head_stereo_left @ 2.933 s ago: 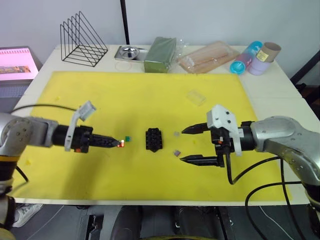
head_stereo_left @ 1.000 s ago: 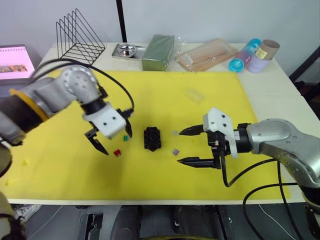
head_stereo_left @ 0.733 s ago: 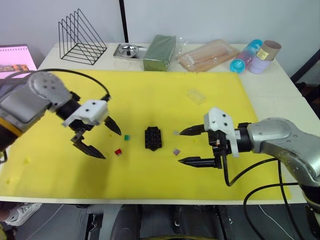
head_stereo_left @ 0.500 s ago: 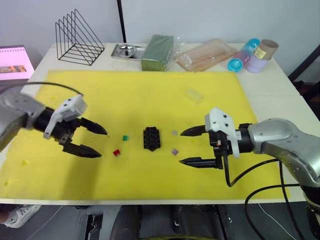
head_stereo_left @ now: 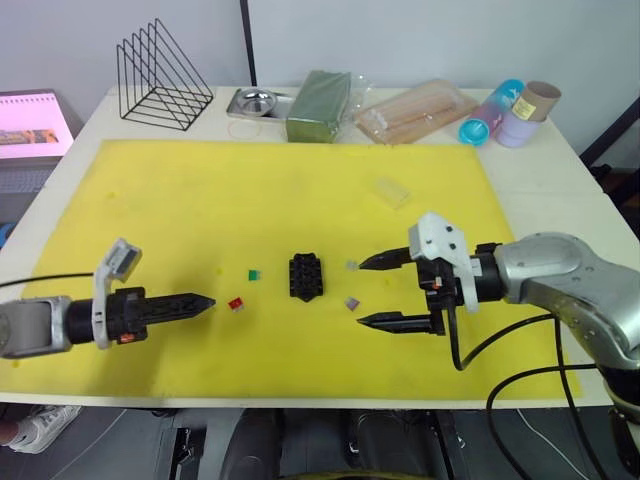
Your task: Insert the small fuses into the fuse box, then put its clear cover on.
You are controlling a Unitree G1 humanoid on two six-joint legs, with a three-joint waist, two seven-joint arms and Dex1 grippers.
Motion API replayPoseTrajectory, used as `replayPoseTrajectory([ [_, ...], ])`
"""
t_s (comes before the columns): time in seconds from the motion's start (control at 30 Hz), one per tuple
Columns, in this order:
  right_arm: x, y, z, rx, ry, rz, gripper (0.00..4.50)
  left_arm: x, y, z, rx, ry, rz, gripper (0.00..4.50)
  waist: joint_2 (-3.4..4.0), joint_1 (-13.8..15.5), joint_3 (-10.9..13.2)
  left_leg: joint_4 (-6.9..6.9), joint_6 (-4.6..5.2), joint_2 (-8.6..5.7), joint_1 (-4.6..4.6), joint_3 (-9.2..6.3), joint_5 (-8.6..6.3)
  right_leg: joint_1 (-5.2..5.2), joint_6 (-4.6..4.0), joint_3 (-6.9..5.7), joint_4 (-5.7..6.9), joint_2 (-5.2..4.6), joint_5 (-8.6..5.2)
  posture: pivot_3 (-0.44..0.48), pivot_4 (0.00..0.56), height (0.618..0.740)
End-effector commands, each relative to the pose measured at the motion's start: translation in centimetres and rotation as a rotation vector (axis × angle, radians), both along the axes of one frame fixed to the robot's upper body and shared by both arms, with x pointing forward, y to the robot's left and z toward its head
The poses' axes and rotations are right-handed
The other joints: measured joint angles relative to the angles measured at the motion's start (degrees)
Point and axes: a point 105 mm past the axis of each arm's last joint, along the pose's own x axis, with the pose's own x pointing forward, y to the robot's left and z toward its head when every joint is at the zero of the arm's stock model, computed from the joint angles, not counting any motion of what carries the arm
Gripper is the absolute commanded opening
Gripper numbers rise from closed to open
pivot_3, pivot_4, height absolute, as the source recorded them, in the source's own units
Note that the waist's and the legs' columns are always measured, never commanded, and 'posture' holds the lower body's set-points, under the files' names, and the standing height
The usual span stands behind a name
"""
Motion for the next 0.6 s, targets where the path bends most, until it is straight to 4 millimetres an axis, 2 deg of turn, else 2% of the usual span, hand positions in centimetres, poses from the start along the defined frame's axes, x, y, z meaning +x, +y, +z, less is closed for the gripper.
replayPoseTrajectory([
  [0.03,0.0,0.3,0.8,0.011,-0.041,0.019,4.5,-0.1,0.1,0.8,-0.059,0.03,0.052,3.9,0.0,0.09,0.0,0.0,0.0,-0.02,0.0,0.0,0.0,0.0,0.0,0.0,0.0,-0.03,0.0,0.0,0.15,0.74],
  [0.6,0.0,0.5,0.9,0.017,-0.043,0.01,4.5,0.8,-3.2,-2.3,-0.166,0.114,0.205,3.9,0.04,0.3,-0.04,0.0,-0.02,-0.19,0.02,0.06,0.01,0.03,0.0,0.0,0.0,-0.32,0.01,0.0,0.15,0.74],
])
